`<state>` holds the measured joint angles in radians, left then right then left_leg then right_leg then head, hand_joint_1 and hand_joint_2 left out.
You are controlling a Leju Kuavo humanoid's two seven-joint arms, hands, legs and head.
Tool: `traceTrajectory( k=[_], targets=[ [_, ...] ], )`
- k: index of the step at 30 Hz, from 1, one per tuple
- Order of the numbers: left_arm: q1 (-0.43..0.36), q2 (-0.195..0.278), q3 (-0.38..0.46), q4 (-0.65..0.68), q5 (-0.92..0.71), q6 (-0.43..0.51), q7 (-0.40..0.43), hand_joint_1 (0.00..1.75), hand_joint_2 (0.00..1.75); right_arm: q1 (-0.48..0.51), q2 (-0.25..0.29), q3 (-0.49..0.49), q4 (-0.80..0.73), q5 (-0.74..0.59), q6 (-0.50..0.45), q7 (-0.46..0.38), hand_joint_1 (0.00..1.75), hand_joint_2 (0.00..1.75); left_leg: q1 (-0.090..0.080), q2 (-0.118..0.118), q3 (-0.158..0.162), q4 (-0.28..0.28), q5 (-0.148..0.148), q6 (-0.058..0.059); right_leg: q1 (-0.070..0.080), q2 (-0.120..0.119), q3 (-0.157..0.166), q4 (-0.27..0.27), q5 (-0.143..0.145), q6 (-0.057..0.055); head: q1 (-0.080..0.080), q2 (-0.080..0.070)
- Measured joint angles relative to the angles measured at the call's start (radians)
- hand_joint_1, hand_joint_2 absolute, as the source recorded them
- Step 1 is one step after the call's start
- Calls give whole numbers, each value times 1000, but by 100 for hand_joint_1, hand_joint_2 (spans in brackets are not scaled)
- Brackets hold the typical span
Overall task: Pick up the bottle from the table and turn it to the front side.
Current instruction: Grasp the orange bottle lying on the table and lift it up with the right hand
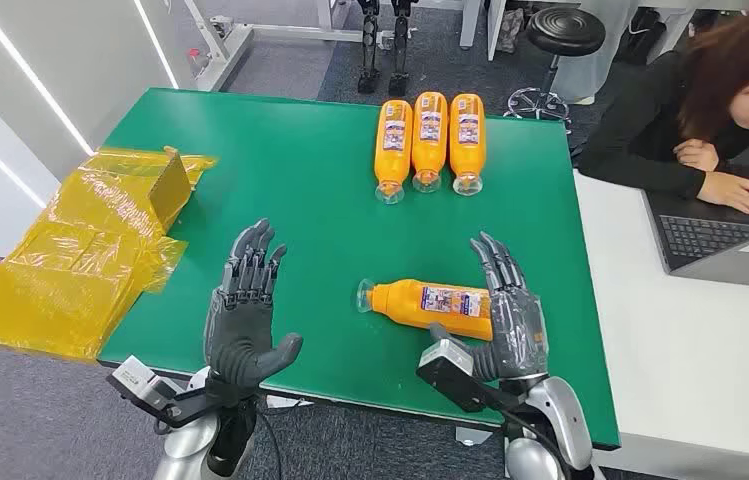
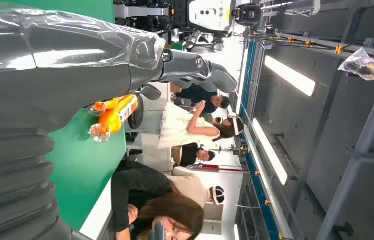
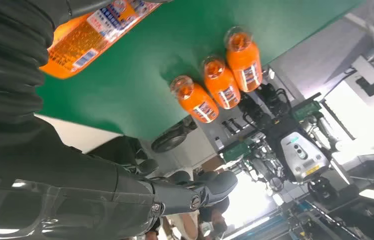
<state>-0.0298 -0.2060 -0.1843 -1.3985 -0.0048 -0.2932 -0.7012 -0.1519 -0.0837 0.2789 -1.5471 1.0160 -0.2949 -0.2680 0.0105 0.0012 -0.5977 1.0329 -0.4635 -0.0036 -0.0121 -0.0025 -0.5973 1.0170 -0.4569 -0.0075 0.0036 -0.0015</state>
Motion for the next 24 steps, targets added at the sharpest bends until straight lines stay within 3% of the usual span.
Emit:
traceTrajectory(
  k=[11, 19, 24],
  targets=[
    [10, 0, -13, 0, 0, -18, 0, 0, 175, -49, -66, 39, 63, 106, 71, 59, 0, 175, 0, 0, -1, 0, 0, 0, 0, 0, 0, 0, 0, 0, 0, 0],
    [13, -3, -16, 1, -2, -24, 0, 0, 175, -232, -120, 120, 241, 25, 269, 20, 0, 175, 0, 0, 0, 0, 1, 0, 0, 0, 0, 0, 1, 0, 0, 0],
    [16, -4, -16, 1, -5, -30, 0, 0, 175, -373, -154, 186, 396, -62, 340, -12, 0, 175, 0, 0, -1, 1, 1, 1, 0, 0, 0, 0, 1, 0, 0, 0]
  ],
)
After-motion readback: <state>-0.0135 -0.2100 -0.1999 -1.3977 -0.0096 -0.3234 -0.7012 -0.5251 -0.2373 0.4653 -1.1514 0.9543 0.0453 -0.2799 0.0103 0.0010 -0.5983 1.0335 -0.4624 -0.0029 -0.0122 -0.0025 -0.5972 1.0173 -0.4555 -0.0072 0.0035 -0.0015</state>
